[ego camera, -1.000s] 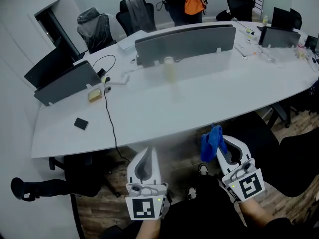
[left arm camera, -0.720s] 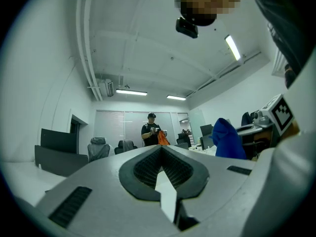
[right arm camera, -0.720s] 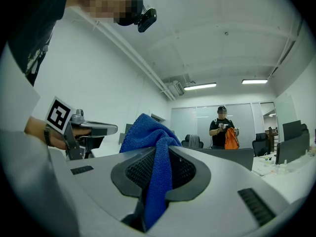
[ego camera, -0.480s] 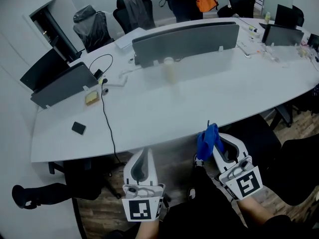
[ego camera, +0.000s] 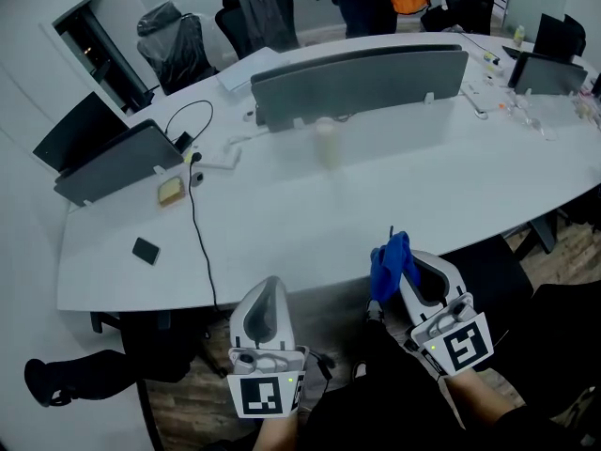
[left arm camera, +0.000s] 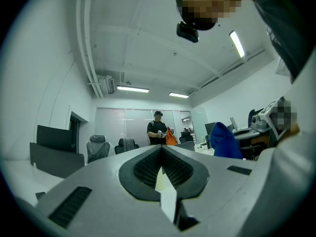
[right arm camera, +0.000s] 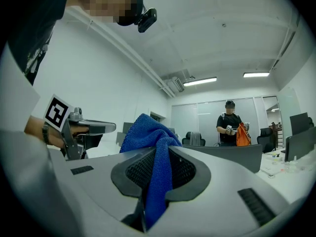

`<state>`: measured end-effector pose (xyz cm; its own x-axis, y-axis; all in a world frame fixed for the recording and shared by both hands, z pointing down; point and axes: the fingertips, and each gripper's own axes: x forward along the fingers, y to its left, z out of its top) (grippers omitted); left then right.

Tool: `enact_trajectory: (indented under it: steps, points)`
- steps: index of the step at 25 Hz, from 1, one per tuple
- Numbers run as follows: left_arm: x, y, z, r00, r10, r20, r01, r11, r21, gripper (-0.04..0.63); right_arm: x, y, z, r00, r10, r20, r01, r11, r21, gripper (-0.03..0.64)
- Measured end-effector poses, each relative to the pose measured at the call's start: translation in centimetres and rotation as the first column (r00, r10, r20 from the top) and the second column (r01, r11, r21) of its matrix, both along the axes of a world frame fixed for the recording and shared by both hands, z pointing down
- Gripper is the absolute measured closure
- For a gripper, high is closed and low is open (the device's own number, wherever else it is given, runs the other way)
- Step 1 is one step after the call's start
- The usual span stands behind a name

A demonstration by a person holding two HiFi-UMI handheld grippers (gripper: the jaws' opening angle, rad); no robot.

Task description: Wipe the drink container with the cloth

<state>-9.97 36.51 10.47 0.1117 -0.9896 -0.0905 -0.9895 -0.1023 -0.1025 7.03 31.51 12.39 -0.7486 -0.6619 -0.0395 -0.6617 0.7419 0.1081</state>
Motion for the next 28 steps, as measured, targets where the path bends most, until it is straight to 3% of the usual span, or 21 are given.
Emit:
enact_trajectory:
  steps: [17,28]
  points:
    - [0.6,-15.1,-1.2,1.0,-0.02,0.007,0.02,1.0,0.005,0.594,0.9,-15.3,-0.6,1.0,-0.01,0.005,0.01,1.0,-0.017,0.571]
    - [1.7,-20.6,-1.2,0.999,-0.041,0.018,0.041,0.999,-0.016,0.594,1.4,-21.2,-0.7,0.998,-0.051,0.027,0.052,0.998,-0.029,0.571]
